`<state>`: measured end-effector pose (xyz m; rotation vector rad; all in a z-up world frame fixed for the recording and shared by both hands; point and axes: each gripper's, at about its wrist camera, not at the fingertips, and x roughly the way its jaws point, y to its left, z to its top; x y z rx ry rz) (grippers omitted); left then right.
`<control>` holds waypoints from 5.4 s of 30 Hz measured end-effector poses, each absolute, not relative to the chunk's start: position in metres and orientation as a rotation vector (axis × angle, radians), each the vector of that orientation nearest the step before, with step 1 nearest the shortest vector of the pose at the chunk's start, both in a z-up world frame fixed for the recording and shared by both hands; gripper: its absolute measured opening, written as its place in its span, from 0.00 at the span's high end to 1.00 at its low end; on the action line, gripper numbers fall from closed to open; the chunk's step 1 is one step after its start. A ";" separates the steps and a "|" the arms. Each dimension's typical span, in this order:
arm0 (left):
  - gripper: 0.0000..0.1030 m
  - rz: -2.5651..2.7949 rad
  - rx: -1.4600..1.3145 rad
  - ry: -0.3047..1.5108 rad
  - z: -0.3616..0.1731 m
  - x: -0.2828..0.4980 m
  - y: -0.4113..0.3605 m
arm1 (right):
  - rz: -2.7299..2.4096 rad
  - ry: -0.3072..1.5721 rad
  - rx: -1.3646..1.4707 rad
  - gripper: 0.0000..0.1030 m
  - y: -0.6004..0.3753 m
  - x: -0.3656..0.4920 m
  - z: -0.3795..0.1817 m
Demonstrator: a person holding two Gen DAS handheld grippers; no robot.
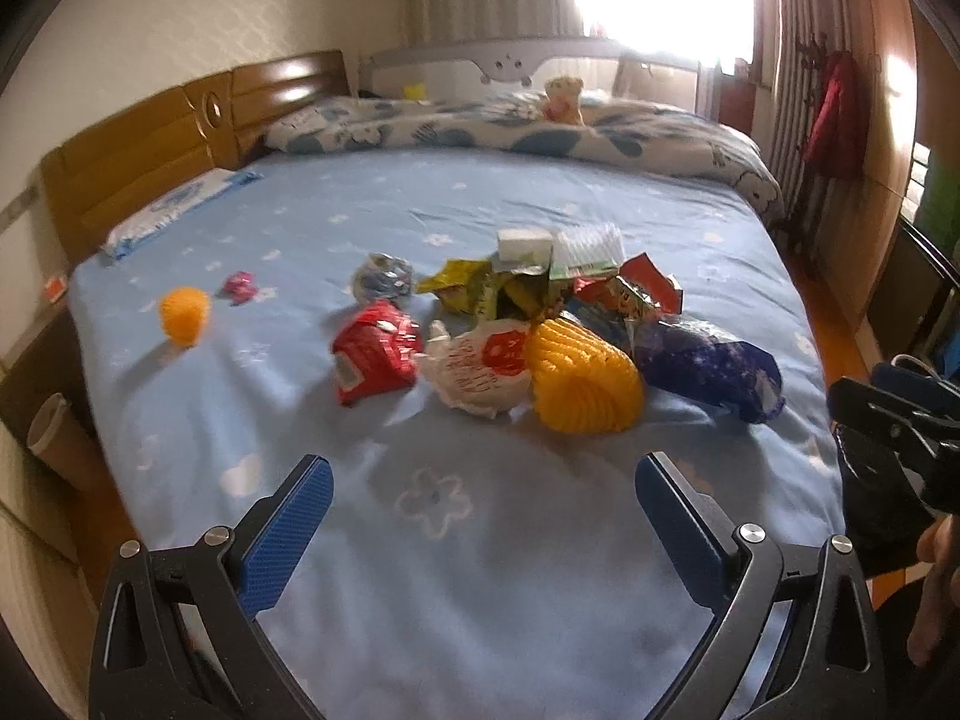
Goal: Collect trash
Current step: 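Grasp the orange mesh net with the left tool while the right grasps the blue bag, then carry both items to the bin and open both tools to drop them, then move both open tools back over the trash on the bed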
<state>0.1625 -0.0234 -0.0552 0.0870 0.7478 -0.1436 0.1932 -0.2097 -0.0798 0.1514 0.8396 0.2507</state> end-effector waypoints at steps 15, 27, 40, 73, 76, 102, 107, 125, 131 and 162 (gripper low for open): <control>0.63 -0.241 0.027 0.899 -0.098 0.255 -0.042 | 0.375 1.024 0.281 0.58 -0.206 0.254 -0.131; 0.92 -0.298 0.017 0.833 -0.074 0.210 -0.031 | 0.357 0.980 0.342 0.66 -0.219 0.222 -0.110; 0.92 -0.393 0.048 0.795 -0.043 0.149 -0.042 | 0.247 0.915 0.374 0.66 -0.267 0.164 -0.078; 0.92 -0.770 0.256 0.789 -0.033 0.161 -0.208 | -0.160 0.873 0.405 0.66 -0.418 0.078 -0.053; 0.92 -0.796 0.273 0.796 -0.034 0.171 -0.226 | -0.188 0.885 0.405 0.66 -0.427 0.079 -0.056; 0.46 -0.832 0.297 0.840 -0.042 0.193 -0.287 | -0.230 0.928 0.471 0.48 -0.465 0.094 -0.077; 0.45 -0.792 0.255 0.834 -0.044 0.180 -0.259 | -0.220 0.896 0.472 0.39 -0.455 0.094 -0.070; 0.43 -0.417 0.110 0.839 -0.043 0.151 -0.105 | 0.052 0.888 0.400 0.20 -0.327 0.132 -0.067; 0.43 -0.321 0.086 0.836 -0.038 0.135 -0.065 | 0.141 0.911 0.371 0.20 -0.280 0.146 -0.077; 0.43 -0.166 -0.049 0.898 -0.063 0.239 0.021 | 0.341 0.985 0.301 0.38 -0.153 0.244 -0.121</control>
